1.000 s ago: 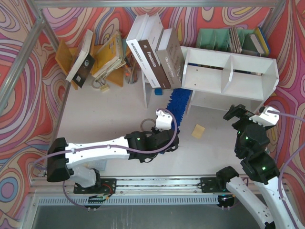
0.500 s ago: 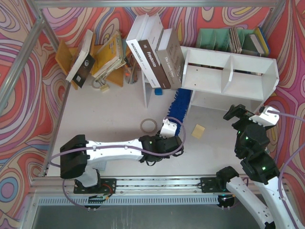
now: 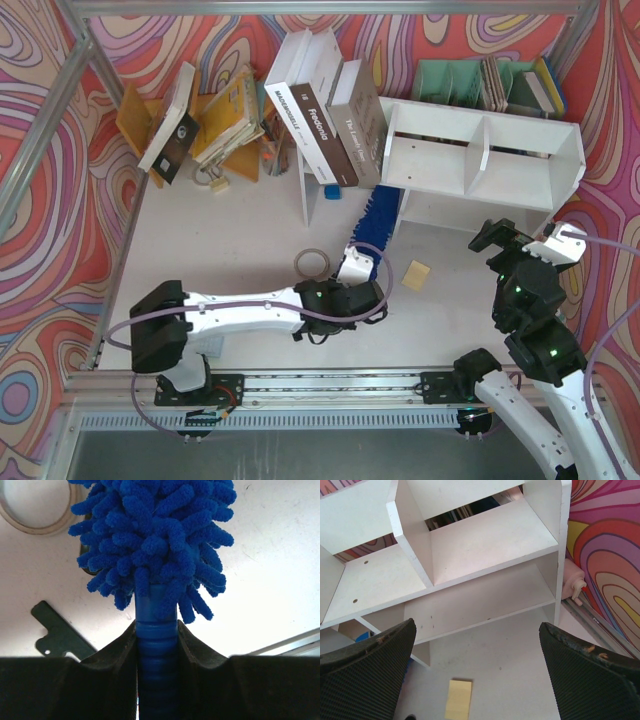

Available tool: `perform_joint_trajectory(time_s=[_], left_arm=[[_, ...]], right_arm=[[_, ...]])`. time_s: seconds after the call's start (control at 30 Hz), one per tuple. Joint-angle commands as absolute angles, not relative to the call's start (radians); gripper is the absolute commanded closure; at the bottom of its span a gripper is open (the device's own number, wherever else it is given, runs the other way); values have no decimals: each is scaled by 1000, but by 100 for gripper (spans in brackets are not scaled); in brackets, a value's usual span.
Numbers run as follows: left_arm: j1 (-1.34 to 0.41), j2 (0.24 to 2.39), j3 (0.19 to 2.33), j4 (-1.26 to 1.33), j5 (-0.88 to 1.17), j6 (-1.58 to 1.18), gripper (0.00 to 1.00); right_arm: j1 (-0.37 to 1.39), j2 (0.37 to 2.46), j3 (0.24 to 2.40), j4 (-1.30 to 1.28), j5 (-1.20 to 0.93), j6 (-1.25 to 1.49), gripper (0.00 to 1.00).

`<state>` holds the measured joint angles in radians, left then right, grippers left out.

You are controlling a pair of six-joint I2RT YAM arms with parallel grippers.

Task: Dust the bookshelf with a duster

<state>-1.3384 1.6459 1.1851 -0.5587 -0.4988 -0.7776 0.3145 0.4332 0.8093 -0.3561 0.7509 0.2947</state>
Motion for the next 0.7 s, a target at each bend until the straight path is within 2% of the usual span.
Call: perform_joint_trajectory(time_s=[0.0,0.27,0.67], left_arm=[[-1349,1527,1235,-514,-522,-678,100],[-1341,1394,1234,-530,-613,-643,100],[-1275,1191,1076,-591,-712,-711,100]], right_arm=[[314,428,802,-333,758,282,1],[314,427,802,-333,757,282,1],[313,426,802,-334,757,282,1]])
